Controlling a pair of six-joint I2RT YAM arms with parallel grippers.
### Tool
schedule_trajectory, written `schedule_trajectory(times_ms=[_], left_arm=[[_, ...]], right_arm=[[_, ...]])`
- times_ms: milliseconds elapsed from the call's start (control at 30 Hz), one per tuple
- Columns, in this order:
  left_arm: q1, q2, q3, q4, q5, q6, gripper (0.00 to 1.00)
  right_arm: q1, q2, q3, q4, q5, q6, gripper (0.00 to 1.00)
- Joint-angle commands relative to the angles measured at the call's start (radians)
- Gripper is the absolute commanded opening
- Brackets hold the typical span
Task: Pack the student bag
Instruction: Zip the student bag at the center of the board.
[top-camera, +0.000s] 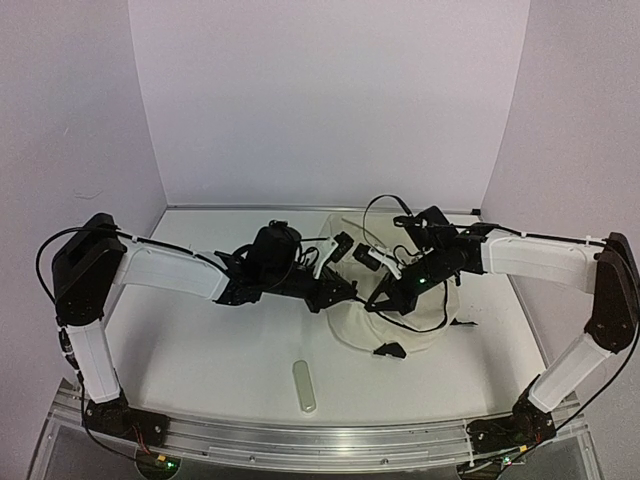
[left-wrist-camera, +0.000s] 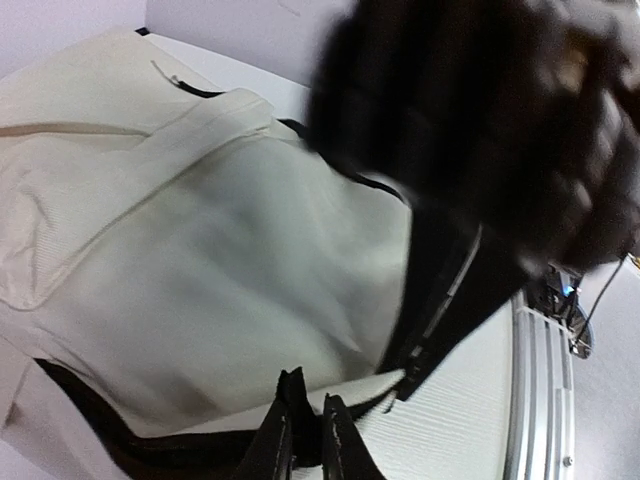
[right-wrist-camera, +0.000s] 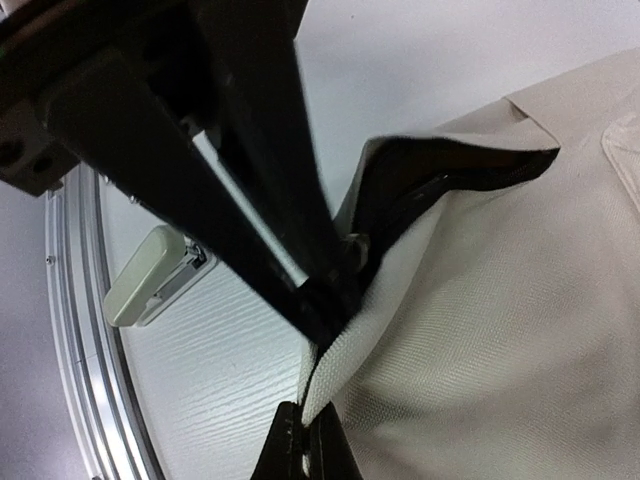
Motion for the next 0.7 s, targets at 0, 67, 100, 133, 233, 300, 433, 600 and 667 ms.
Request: schedule_trajectory(times_ms=[0,67,100,133,233,300,433,600,667], left_arm=[[0.014,0.032,0.066,-0.035,-0.119,0.024,0.15],[0.013,0.037,0.072,-0.035,-0.119,0.019,0.18],[0.014,0.039,0.074,-0.034,-0.114,0.016,0.18],[0.013,0.040,0.074,-0.031,-0.111,0.010,0.14],[0.013,0.040,0.069,-0.014,-0.104,-0.012,0.04],[0.015,0.036,0.065,-0.010,-0.094,-0.021,0.00],[0.017,0.016,0.030,0.025,-0.119,-0.049,0.00],[0.057,0.009,0.011,0.045,-0.185,-0.113,0.00],[0.072,0.001,-0.001,0.056,-0.173,-0.125,0.00]], right_arm=[[-0.005,-0.013,0.006,-0.078,-0.021,0.001,0.00],[-0.005,-0.013,0.006,-0.079,-0.025,0.001,0.00],[-0.005,-0.012,0.006,-0.079,-0.025,0.001,0.00],[-0.004,-0.011,0.006,-0.079,-0.024,0.000,0.00],[-0.005,-0.011,0.006,-0.079,-0.022,-0.002,0.00],[-0.005,-0.013,0.005,-0.079,-0.020,-0.002,0.00],[-0.005,-0.014,-0.007,-0.080,-0.007,-0.012,0.00],[-0.005,-0.023,-0.039,-0.081,0.009,-0.034,0.00],[-0.005,-0.028,-0.047,-0.080,0.013,-0.037,0.00]])
